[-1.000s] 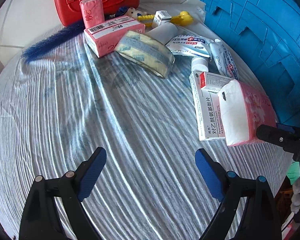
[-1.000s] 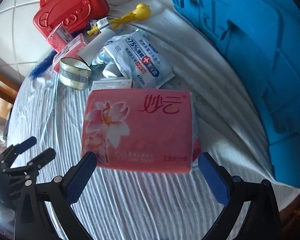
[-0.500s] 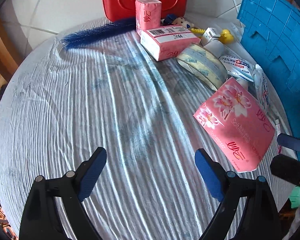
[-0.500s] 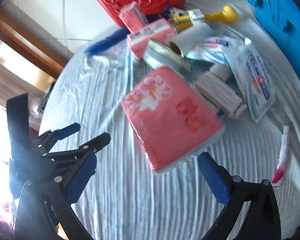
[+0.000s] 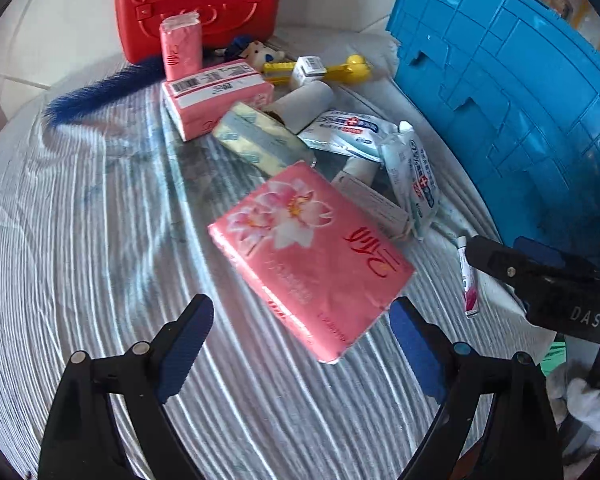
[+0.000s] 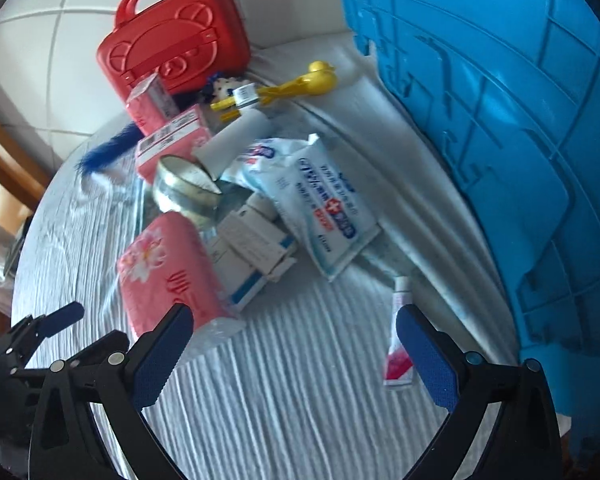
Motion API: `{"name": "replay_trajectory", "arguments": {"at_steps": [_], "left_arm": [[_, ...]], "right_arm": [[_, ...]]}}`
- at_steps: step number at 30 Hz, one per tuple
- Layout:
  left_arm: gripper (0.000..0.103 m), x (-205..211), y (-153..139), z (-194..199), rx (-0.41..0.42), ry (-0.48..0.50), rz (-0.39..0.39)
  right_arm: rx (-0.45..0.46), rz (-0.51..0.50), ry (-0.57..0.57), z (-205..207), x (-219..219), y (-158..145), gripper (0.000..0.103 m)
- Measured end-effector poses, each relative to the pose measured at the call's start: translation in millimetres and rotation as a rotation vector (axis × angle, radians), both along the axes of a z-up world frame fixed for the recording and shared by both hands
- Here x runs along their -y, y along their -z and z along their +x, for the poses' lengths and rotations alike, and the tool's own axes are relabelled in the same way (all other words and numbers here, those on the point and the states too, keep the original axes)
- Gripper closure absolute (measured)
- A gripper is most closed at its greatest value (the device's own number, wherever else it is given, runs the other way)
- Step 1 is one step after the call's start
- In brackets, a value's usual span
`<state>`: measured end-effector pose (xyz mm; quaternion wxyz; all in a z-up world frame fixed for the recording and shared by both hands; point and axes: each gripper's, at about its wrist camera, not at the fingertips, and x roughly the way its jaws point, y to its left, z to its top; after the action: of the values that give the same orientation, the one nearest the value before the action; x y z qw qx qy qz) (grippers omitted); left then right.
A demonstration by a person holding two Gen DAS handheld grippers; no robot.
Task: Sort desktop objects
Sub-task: 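Close the left tool on the pink tissue pack while the right tool approaches a white medicine box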
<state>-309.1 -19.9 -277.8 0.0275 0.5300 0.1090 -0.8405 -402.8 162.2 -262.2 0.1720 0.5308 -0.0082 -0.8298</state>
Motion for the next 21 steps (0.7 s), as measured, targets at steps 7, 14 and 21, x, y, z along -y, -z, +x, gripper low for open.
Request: {"name": "replay_trajectory", "arguments": {"at_steps": [7,14,21], "left_arm": [[0.011,20.6,26.3,0.6,0.083,-0.071,-0.023],[0.011,79.5,21.5,14.3,0.087,-0.220,-0.148],[0.011,81.9,13.0,7.8,0.049,-0.215,-0.075]], "right_arm": [[0.069,0.045,-0.071,-21.9,23.2,33.1,0.000],[0.093,-0.041,-0.241,-23.4,100.9,43.0,0.000],[0.087,-0.109,-0.272,-19.4,111.9,32.6,0.000]]}}
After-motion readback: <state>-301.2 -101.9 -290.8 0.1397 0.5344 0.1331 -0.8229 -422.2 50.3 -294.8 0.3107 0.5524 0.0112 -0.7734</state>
